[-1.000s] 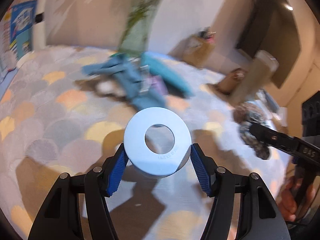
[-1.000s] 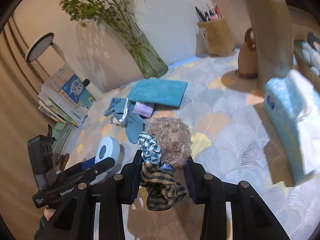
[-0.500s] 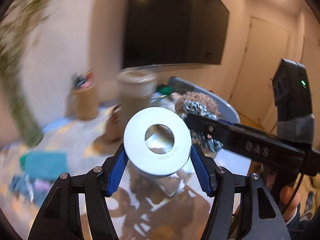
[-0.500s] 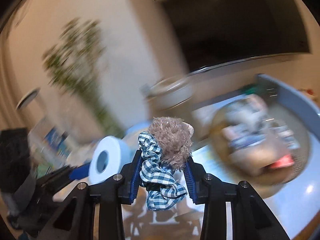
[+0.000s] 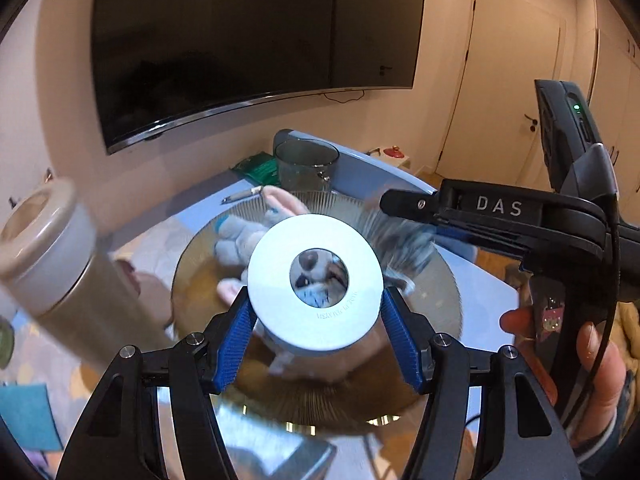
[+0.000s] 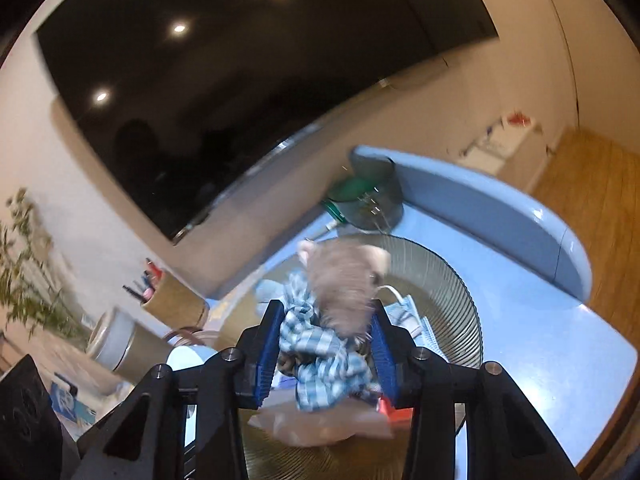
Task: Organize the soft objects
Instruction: 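Carry the tape roll and scrunchie to the glass bowl and release, then return both open grippers to the remaining items on the table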
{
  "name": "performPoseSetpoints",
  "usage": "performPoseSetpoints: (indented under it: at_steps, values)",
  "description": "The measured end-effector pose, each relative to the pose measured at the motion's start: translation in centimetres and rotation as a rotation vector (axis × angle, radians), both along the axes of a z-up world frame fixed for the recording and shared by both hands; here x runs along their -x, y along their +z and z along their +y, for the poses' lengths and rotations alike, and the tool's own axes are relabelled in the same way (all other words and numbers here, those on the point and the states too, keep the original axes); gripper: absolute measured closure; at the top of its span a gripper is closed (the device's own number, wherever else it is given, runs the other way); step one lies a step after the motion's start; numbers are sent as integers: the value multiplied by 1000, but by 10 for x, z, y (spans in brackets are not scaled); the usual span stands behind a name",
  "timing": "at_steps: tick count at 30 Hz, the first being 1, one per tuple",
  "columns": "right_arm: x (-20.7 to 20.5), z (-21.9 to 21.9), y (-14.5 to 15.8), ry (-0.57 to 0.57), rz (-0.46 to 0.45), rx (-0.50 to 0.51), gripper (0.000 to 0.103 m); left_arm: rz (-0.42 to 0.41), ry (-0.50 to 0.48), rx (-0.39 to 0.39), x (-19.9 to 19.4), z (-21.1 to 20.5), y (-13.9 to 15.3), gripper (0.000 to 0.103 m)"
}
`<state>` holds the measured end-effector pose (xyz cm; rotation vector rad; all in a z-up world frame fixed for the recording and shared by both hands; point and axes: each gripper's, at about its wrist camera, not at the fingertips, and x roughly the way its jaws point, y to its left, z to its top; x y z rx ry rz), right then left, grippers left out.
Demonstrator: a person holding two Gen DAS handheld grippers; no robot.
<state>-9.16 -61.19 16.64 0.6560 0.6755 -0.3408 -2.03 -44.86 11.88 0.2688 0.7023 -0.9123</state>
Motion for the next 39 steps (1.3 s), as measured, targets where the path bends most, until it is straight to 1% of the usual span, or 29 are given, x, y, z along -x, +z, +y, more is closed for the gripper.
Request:
performPoseSetpoints:
  at_steps: [1, 2, 3, 4, 5, 6, 7, 8, 13, 15, 18, 19, 21, 23, 26, 29, 31, 32, 34, 37, 38, 39]
  values:
    - [-2, -6, -4, -2, 5, -19, 62, -10, 6, -5, -2, -6, 0, 38]
    - [-5, -10, -7, -5, 11, -32, 62, -18, 12, -6, -6, -10, -1, 38]
    - [-8, -15, -9, -5, 16, -42, 59, -26, 21, -8, -7, -14, -1, 35]
    - [-9, -16, -11, -6, 21, -47, 55, -41, 34, -9, -7, -15, -2, 33]
    - [-10, -18, -11, -12, 27, -52, 45, -49, 39, -10, -8, -11, -2, 31]
    - [-9, -22, -11, -16, 24, -54, 41, -56, 38, -8, -6, -10, -1, 25]
    - [-7, -22, -11, -14, 18, -54, 40, -61, 29, -5, -5, -10, -1, 21]
    - [-6, -22, -11, -11, 17, -53, 40, -63, 25, -7, -4, -10, 0, 20]
    - [5, -20, -9, -4, 21, -59, 37, -57, 16, -24, 5, 1, 1, 20]
    - [13, -14, -5, 0, 13, -58, 37, -69, 15, -39, 13, 13, 1, 20]
    - [26, 1, 0, 4, 4, -48, 34, -93, 28, -62, 28, 43, 1, 20]
    - [32, 9, 1, 7, -2, -44, 33, -97, 35, -64, 35, 61, 0, 20]
    - [45, 28, 0, 16, -13, -38, 21, -97, 55, -74, 46, 89, 0, 20]
    - [57, 50, -3, 38, -19, -35, 21, -95, 96, -85, 57, 122, 1, 20]
    - [70, 94, -5, 130, -16, -22, 21, -92, 193, -87, 72, 170, 4, 20]
    - [77, 137, -5, 224, -50, -52, 21, -90, 300, -73, 84, 211, 10, 20]
    - [77, 174, -6, 331, -55, -73, 20, -67, 378, -43, 91, 241, 17, 20]
    - [76, 191, -6, 378, -52, -71, 20, -63, 400, -31, 93, 250, 19, 20]
    - [75, 227, -4, 464, -49, -49, 20, -59, 463, -3, 102, 279, 27, 20]
    - [79, 268, -1, 569, -44, -16, 20, -82, 522, 19, 115, 307, 37, 20]
    - [81, 282, 2, 604, -44, 2, 20, -86, 539, 31, 119, 318, 39, 19]
    - [83, 294, 3, 629, -44, 20, 20, -89, 554, 47, 122, 328, 41, 16]
